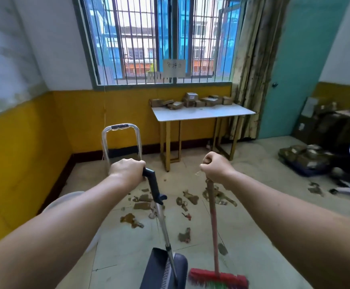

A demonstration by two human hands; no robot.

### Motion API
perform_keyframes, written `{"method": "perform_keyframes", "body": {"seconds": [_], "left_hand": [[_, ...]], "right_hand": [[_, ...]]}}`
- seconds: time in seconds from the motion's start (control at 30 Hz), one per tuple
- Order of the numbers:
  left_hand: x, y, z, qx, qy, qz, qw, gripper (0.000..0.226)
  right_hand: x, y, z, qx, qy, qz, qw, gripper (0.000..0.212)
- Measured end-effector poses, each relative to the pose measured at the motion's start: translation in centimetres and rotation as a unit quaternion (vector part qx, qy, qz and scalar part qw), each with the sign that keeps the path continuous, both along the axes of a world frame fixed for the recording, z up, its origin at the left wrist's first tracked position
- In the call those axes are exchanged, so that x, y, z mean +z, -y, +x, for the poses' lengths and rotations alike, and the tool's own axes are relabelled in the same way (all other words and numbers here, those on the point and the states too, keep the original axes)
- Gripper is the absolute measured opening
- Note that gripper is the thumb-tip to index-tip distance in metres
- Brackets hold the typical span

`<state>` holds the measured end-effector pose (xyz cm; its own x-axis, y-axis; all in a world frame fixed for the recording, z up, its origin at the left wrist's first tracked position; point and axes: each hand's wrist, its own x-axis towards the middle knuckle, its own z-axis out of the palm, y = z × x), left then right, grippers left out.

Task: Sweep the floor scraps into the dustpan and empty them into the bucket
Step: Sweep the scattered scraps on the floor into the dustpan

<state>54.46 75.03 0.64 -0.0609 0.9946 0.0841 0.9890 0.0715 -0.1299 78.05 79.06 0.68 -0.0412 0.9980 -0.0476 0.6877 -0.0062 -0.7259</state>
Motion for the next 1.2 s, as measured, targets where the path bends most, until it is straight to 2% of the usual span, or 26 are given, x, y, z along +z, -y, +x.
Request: {"method": "perform_keyframes", "body": {"seconds": [0.1,0.2,0.27,0.37,0.47,0.5,0.57,0.67,0.73,0.8,0.9,1.0,1.03,1.13,1.2], "left_hand": [[-0.1,-1.9,0.3,0.013,0.117,-0.014,0.993,0.008],[-0.7,-4.0,0.3,0.010,0.196,-0.066,0.978,0.018],[-1.1,-5.2,0.2,0.027,0.280,-0.117,0.953,0.020],[-1.6,-6.0,0.3,0.067,0.409,-0.154,0.897,0.011],[-3.4,-6.2,0.9,0.050,0.423,-0.113,0.898,0.002],[-4.2,-6.2,1.2,0.046,0.436,-0.104,0.893,0.006],[-5.9,-6.0,1.8,0.055,0.460,-0.097,0.881,0.019],[-8.1,-5.5,2.0,0.091,0.482,-0.110,0.865,0.055],[-9.6,-5.2,1.6,0.137,0.519,-0.136,0.833,0.063],[-10.9,-5.1,1.2,0.171,0.520,-0.156,0.822,0.046],[-12.1,-4.9,0.9,0.205,0.521,-0.155,0.814,0.026],[-11.9,-4.6,1.2,0.200,0.559,-0.166,0.787,0.014],[-11.8,-4.4,1.3,0.198,0.561,-0.175,0.785,0.011],[-11.9,-3.5,0.6,0.180,0.519,-0.213,0.808,0.010],[-11.8,-2.9,-0.2,0.167,0.489,-0.231,0.824,0.011]], "right_hand": [[-0.3,-0.9,0.6,-0.071,-0.045,-0.005,0.996,0.032],[-0.6,-1.8,1.0,-0.149,-0.038,-0.007,0.988,0.030],[-1.1,-2.3,1.2,-0.187,-0.046,-0.022,0.981,0.033],[-2.6,-2.7,1.2,-0.211,-0.044,-0.041,0.976,0.028],[-4.7,-2.6,0.9,-0.211,-0.033,-0.068,0.974,0.026],[-5.6,-2.5,0.8,-0.211,-0.024,-0.074,0.974,0.028],[-7.5,-2.3,0.6,-0.215,-0.008,-0.082,0.973,0.033],[-10.6,-1.4,0.3,-0.215,0.017,-0.102,0.971,0.034],[-12.4,-0.9,0.3,-0.211,0.024,-0.108,0.971,0.033],[-13.1,-1.0,0.3,-0.191,0.043,-0.126,0.972,0.034],[-11.9,-0.9,0.6,-0.052,0.097,-0.231,0.967,0.030],[-10.2,0.6,0.1,0.060,0.180,-0.338,0.922,0.009],[-10.6,1.0,-0.1,0.078,0.217,-0.362,0.903,0.010],[-13.5,1.8,0.3,0.095,0.274,-0.418,0.861,0.017],[-15.0,3.0,0.5,0.088,0.276,-0.472,0.833,0.015]]}}
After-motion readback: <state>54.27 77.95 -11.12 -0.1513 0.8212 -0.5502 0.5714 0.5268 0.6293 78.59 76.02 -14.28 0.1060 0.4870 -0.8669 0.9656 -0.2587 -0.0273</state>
